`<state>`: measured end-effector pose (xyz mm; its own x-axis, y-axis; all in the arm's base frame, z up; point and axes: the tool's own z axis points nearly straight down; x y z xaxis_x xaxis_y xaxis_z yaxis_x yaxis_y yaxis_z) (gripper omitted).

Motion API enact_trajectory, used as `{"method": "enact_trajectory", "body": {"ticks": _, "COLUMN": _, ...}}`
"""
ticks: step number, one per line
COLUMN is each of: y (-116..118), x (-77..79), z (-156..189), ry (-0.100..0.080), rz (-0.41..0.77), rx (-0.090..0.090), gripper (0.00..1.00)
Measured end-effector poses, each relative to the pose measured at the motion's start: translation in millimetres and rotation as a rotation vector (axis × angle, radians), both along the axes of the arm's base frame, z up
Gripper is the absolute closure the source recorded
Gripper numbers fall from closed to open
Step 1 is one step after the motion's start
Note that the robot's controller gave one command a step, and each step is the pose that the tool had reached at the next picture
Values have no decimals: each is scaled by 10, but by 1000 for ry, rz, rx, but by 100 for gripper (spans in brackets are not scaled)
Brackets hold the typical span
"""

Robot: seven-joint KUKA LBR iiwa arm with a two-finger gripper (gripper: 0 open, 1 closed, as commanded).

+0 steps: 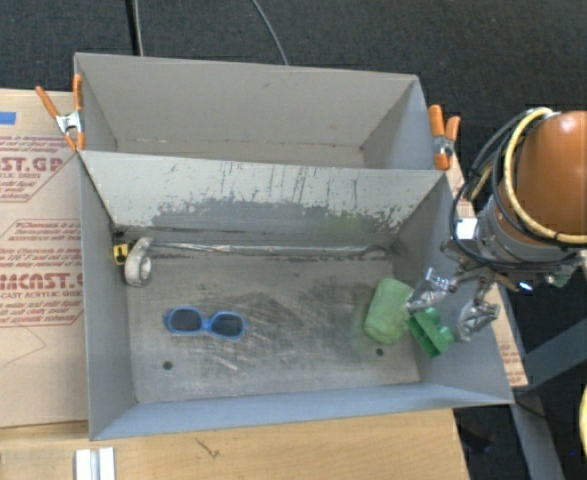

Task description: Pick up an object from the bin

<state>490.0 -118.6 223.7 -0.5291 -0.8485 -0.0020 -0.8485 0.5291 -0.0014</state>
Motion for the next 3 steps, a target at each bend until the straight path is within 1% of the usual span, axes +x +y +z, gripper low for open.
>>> {"method": "enact_trajectory", "body": {"ticks": 1, "y": -93, "x": 106, "z": 476, "ry": -2, "rz": 239, "rx": 0, "gripper": 100}}
{"method": "enact_trajectory", "body": {"ticks": 2, "y": 608, "x": 19, "z": -592, "ry": 8, "rz": 104, "rx": 5, "gripper": 100}}
{"method": "enact_trajectory", "body": {"ticks": 3, "y": 702, "x": -114, "z": -1232, "ry": 7, "rz": -249, "rx": 1, "gripper": 100}}
